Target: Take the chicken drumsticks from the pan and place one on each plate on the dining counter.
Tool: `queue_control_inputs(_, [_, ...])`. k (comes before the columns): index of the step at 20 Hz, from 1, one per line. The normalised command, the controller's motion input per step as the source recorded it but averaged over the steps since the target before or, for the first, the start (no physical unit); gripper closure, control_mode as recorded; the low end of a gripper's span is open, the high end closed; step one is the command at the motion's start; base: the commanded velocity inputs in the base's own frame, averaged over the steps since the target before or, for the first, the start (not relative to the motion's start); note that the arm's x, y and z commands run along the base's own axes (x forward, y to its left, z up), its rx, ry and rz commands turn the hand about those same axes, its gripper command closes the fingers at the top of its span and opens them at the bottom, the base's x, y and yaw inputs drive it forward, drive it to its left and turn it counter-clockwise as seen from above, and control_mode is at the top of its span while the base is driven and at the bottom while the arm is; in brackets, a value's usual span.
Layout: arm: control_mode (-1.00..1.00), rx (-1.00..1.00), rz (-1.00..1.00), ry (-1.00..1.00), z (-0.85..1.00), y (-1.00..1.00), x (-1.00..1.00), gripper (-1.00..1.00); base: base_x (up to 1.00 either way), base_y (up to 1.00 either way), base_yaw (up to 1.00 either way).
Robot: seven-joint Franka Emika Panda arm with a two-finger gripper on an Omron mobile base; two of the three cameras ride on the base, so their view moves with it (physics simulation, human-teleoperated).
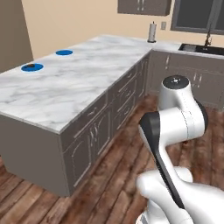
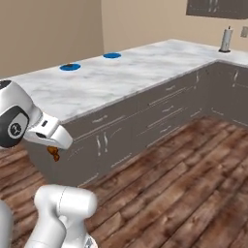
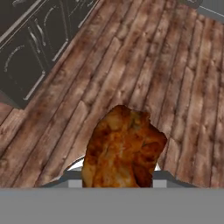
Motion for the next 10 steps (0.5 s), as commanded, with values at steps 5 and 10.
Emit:
queue_control_inputs(5, [1.0,0.0,0.0,0.0,0.0,0.0,0.0,1.0,0.24,1.0,0.0])
queue_control_inputs(10, [1.0,0.0,0.0,0.0,0.0,0.0,0.0,1.0,0.18,1.0,0.0])
